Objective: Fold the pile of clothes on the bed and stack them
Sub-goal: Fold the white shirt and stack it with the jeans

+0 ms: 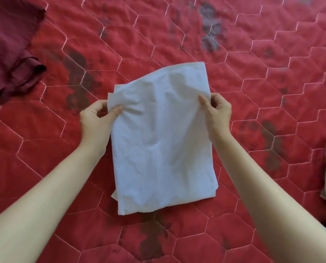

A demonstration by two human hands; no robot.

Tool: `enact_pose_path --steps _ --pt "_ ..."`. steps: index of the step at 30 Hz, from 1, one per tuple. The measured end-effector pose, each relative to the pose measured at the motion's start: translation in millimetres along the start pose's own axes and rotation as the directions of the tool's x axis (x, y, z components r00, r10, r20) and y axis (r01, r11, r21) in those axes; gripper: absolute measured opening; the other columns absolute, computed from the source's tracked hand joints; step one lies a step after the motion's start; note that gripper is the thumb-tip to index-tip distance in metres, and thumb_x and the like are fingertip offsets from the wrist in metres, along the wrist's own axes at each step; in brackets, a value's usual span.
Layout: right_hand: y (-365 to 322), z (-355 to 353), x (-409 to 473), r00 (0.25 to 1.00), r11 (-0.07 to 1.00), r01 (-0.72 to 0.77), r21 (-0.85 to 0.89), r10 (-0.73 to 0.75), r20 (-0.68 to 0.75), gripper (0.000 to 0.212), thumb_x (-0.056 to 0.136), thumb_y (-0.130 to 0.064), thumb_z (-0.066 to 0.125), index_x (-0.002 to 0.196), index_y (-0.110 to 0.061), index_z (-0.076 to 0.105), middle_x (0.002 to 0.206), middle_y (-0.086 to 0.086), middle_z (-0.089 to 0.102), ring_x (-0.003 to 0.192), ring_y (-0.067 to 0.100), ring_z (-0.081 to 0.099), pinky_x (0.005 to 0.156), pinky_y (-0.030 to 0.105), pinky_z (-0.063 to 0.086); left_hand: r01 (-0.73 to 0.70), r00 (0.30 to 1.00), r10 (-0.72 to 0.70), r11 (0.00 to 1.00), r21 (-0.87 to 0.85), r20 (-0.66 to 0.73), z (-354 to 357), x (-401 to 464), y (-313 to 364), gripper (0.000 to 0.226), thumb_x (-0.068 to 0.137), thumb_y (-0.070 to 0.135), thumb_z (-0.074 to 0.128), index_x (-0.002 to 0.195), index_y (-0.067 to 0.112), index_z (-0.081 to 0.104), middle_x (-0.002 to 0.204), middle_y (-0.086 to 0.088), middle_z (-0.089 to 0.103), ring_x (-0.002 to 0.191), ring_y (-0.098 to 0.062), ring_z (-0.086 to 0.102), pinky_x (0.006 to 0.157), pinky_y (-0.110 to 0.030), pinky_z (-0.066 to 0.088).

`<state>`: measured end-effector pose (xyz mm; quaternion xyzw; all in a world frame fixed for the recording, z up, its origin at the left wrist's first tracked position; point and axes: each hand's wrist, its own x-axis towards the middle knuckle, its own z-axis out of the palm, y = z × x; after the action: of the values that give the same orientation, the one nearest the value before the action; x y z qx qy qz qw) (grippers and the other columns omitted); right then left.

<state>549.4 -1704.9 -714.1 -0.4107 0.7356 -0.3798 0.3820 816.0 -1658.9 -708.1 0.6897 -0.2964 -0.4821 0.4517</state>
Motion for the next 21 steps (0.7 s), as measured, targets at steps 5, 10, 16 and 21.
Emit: enact_pose_path --steps 5,10,16,21 --pt "-20 6 30 0.998 0.999 -0.048 0.014 0.049 -0.042 0.008 0.084 -0.021 0.066 0.075 -0.021 0.065 0.076 -0.001 0.063 0.071 0.014 0.054 0.070 0.036 0.047 -0.029 1.000 0.029 0.999 0.019 0.005 10 32 16 0.012 0.082 0.013 0.074 0.080 0.023 0.069 0.078 0.010 0.071 0.074 -0.007 0.063 0.071 -0.022 0.055" --pt "-8 20 25 0.992 0.934 -0.127 -0.333 0.113 -0.062 0.039 0.094 -0.027 0.056 0.129 -0.011 0.052 0.125 0.006 0.055 0.112 0.017 0.052 0.095 0.030 0.040 0.090 0.988 -0.021 0.887 0.452 -0.155 23 43 -4 0.026 0.088 0.015 0.058 0.113 0.012 0.062 0.113 -0.006 0.065 0.100 -0.020 0.060 0.089 -0.032 0.046" --pt "4 23 -75 0.932 0.819 0.345 -0.459 -0.359 0.060 0.033 0.096 -0.005 0.050 0.128 0.002 0.055 0.132 0.017 0.053 0.128 0.030 0.047 0.109 0.035 0.036 -0.509 0.820 0.506 0.428 0.747 0.270 33 -50 -20 0.042 0.089 0.006 0.049 0.130 0.003 0.052 0.138 -0.016 0.049 0.134 -0.033 0.040 0.113 -0.044 0.030" --pt "52 42 -159 0.811 0.652 0.580 -0.487 -0.413 0.413 0.040 0.088 0.001 0.058 0.128 0.000 0.059 0.137 0.020 0.053 0.133 0.037 0.045 0.109 0.052 0.037 -0.594 0.787 0.197 -0.014 0.805 0.584 38 -132 -92 0.060 0.092 0.025 0.022 0.149 0.005 0.025 0.157 -0.013 0.026 0.148 -0.029 0.012 0.119 -0.052 0.013"
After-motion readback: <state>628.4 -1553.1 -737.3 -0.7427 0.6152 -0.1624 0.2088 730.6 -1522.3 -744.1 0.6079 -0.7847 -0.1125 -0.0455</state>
